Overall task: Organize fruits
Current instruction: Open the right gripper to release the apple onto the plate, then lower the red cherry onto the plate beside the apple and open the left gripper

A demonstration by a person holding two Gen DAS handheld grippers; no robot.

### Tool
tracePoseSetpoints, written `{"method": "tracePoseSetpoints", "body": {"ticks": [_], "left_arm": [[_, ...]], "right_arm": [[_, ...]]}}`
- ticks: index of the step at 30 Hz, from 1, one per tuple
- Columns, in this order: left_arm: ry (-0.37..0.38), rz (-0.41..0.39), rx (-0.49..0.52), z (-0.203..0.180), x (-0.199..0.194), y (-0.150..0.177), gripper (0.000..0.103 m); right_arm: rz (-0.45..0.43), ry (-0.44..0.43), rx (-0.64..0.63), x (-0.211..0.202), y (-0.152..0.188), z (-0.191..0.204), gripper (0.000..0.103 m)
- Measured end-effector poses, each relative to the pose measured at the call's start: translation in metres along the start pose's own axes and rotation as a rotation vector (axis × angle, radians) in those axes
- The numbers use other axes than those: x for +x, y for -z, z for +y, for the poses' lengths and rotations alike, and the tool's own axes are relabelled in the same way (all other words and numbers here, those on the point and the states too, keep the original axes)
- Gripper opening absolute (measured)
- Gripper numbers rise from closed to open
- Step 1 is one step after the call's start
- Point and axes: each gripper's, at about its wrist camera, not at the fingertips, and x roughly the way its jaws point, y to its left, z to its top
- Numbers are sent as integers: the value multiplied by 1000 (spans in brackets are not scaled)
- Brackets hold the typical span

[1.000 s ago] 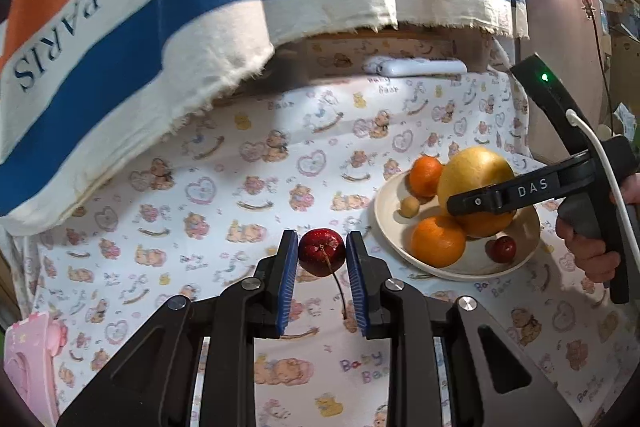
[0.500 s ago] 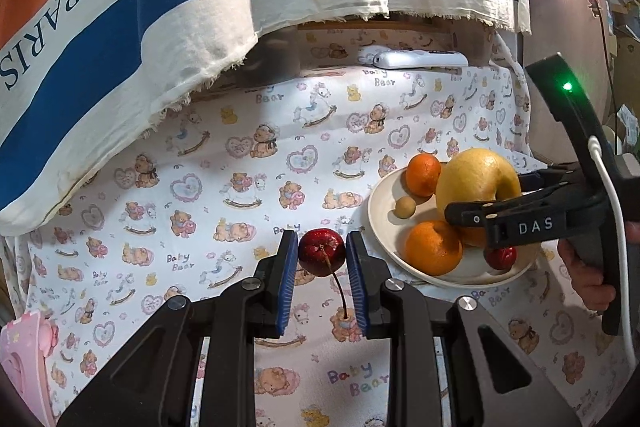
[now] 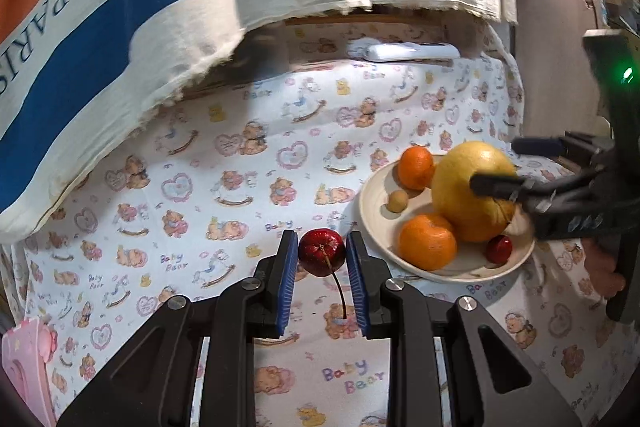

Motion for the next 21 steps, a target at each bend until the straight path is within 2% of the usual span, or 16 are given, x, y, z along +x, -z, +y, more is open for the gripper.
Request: {"method": "tracePoseSetpoints", "body": {"ticks": [2,4,7,12,15,18,21], "left_arm": [[15,-4,1,-4,0,-2,24],[33,-6,-3,-9,0,-5,24],[71,5,-12,-18,3,-8,24],[140,51,7,-42,14,-5,24],[200,82,51,-59,20,-2,24],[205,88,100,-77,20,-2,24],[210,89,100,-86,20,-5,24]], "right_arm": [[-67,-3,25,-18,-2,-11,95],[-138,27,56,-38,-3,-24,103],[-196,54,67,-56,-1,-39,103],[-194,67,59,-61,14,-52,103],[-152,47,67,-59,25,-59,103],[-140,39,65,-62,35,-63,103],[-148,34,58,-66,40,-65,103]]}}
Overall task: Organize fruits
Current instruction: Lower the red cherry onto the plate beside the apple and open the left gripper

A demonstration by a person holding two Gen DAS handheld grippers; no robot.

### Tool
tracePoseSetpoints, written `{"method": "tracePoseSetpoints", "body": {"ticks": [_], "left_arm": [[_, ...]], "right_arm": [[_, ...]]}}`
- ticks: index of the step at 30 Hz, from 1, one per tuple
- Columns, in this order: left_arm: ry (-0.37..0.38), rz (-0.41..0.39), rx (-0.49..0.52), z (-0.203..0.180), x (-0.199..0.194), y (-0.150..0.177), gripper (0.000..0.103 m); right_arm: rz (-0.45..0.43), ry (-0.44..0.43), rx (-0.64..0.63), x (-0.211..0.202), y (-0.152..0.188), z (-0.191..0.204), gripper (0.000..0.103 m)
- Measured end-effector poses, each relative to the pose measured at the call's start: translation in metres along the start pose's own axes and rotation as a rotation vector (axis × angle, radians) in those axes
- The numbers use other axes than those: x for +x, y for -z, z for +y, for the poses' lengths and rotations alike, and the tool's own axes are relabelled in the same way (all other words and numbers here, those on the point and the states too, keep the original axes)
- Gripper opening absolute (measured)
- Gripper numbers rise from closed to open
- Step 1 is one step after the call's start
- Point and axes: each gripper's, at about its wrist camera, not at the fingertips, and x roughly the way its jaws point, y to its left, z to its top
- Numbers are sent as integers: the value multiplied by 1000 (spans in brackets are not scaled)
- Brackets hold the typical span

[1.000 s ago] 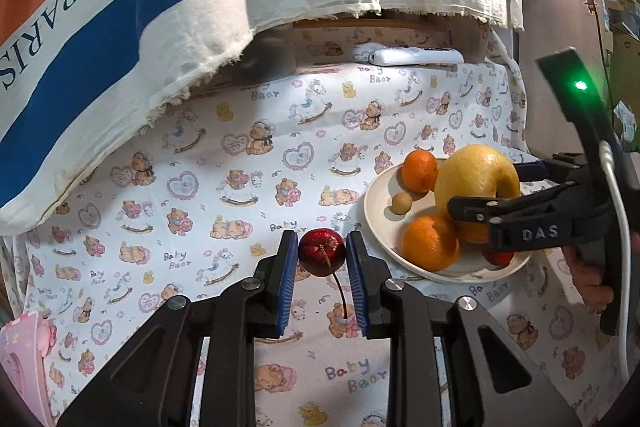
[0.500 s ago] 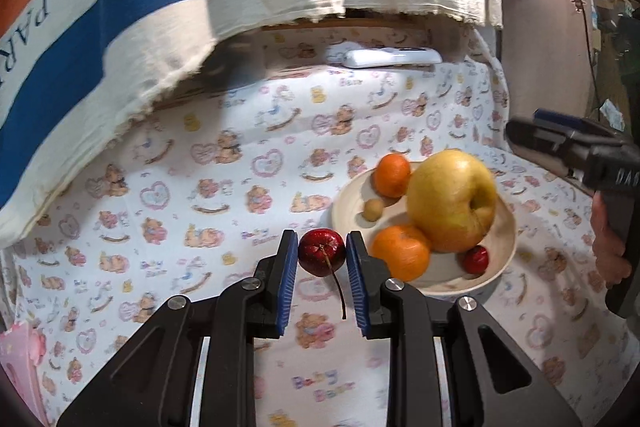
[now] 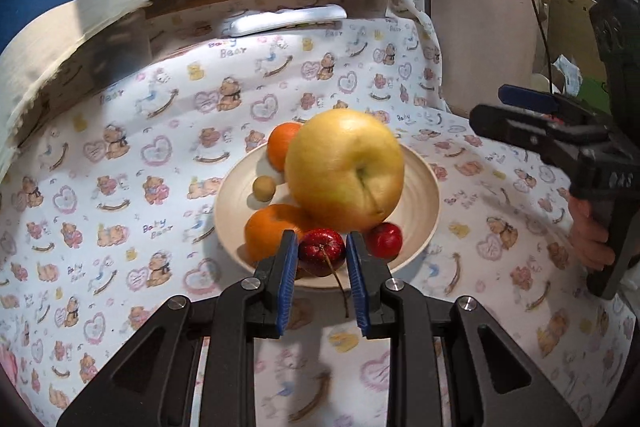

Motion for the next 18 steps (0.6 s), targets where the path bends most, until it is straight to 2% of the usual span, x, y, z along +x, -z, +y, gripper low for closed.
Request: {"method": "tracePoseSetpoints", "body": {"ticks": [9,18], "left_arm": [[0,-4,-7,-11,-2,-5,24],[-14,39,-14,-14,11,5,24]], "right_arm": [[2,-33,29,-2,2,-2,103],[17,-40,39,0,3,-4,103]]}}
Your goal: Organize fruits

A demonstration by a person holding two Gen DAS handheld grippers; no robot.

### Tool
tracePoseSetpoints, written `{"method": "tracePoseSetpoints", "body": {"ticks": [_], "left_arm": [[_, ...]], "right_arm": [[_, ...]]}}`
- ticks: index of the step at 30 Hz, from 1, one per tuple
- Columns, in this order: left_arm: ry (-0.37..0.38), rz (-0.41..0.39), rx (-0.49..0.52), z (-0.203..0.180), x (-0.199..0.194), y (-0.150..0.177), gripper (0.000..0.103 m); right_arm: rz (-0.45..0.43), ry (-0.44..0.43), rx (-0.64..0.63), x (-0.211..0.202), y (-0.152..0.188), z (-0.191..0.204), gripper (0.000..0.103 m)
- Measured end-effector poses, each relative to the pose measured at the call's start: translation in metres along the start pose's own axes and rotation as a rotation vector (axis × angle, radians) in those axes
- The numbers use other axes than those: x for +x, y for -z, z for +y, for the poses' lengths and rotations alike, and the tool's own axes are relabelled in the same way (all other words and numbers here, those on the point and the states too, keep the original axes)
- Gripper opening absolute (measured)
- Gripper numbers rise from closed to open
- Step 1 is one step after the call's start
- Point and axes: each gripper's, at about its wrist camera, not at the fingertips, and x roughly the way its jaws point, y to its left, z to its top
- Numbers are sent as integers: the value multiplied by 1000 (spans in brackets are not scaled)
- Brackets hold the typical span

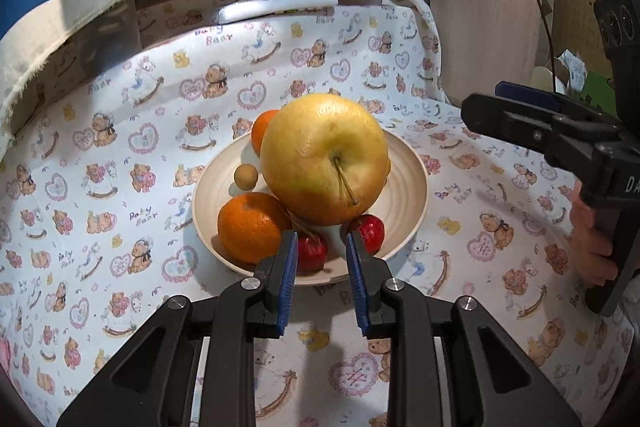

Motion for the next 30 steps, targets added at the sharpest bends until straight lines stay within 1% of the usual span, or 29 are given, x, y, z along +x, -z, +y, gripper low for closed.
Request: {"method": "tracePoseSetpoints", "body": {"ticks": [2,4,5,9,11,13,15,17,18,19,21,22,25,30], "left_arm": [[-11,-4,-5,1,-1,0,25],[-16,-13,-13,4,-5,1,35],[-22,-25,-19,7,-8,1,37],[-77,-107,-52,19,-29,7,44],[-101,-161,-86,26,-40,10,55],[-126,-212,-113,32,-49,13,77],[-150,-277,-122,33,-60,16,87],[-173,-340,-130,35,-70,19,91],[-184,-365,-139,35,-74,20,95],[-191,-383,-148,36,-76,20,97],[-210,-409,-163,38,-78,21,98],[-227,-422,-168,39,-78,23,101],[-228,-416,-181,41,-76,22,102],[-251,-402,-220,48,-74,24,102]], "right_arm": [[-1,-4,3,1,0,-1,103],[-13,-10,9,0,1,-1,103],[-21,-12,9,-1,1,0,103],[-63,-38,-5,-7,2,6,103],[-86,-56,-8,-11,3,10,103],[-103,-75,-19,-14,5,15,103],[-116,-82,-38,-16,6,21,103],[-126,-80,-40,-18,7,23,103],[-130,-77,-38,-18,8,25,103],[-132,-75,-38,-17,8,25,103],[-148,-32,-37,-17,8,26,103],[-149,-23,-36,-17,8,26,103],[-127,-40,-36,-13,7,26,103],[-113,-28,-44,-11,6,26,103]]}}
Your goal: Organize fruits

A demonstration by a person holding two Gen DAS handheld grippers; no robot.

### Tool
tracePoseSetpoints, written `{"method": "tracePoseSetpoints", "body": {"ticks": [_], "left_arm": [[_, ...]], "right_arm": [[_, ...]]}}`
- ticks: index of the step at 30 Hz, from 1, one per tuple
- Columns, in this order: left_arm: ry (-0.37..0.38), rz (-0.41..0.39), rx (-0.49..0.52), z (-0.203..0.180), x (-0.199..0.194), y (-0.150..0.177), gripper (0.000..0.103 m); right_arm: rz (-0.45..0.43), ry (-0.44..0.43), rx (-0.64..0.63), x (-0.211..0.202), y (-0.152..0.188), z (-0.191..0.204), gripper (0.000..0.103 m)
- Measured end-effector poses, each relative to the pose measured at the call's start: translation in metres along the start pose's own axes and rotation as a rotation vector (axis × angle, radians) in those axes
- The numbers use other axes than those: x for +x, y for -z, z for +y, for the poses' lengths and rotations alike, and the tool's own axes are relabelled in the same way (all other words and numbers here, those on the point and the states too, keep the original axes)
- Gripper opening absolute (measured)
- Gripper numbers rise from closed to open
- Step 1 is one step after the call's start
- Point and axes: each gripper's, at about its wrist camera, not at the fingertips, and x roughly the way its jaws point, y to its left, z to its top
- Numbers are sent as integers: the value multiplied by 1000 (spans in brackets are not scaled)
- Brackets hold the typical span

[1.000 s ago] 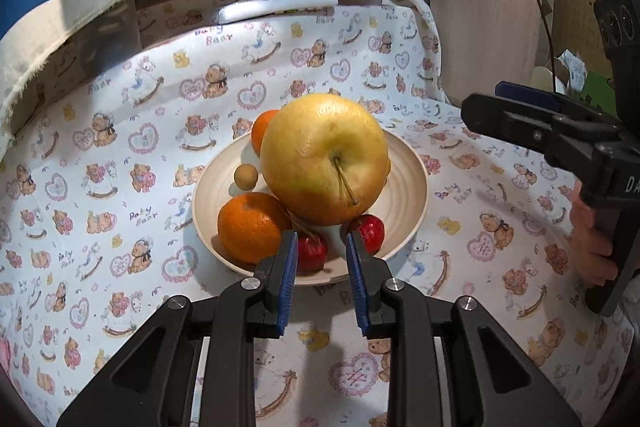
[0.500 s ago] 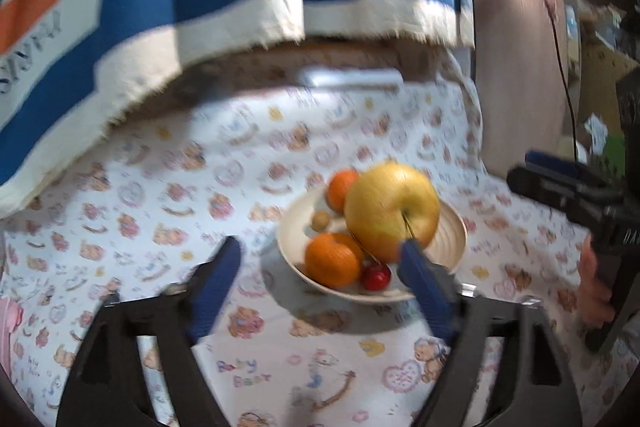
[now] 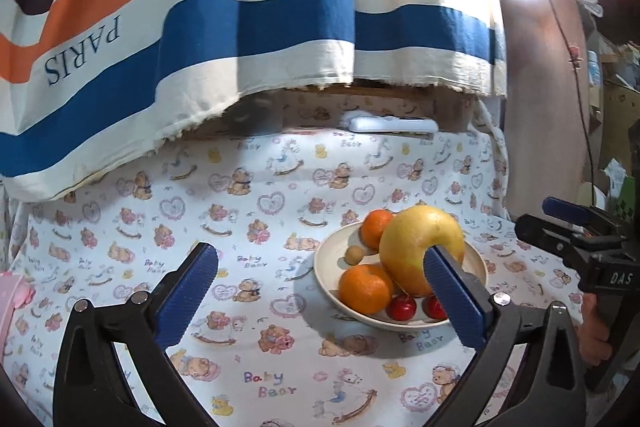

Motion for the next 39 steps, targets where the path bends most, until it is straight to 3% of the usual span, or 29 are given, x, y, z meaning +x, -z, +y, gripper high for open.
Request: {"method": "tracePoseSetpoints", "body": {"ticks": [4,13,39], "left_arm": [[1,-2,6,-2,-1,1,102],[4,-3,5,-1,-1,1,102],[4,-2,5,-1,-1,2,103]], "right_arm": [[-14,53,-10,-1,0,3,103],[-44,42,-100,-6,0,21,103],[-44,53,-93,-6,0,22,103]]}}
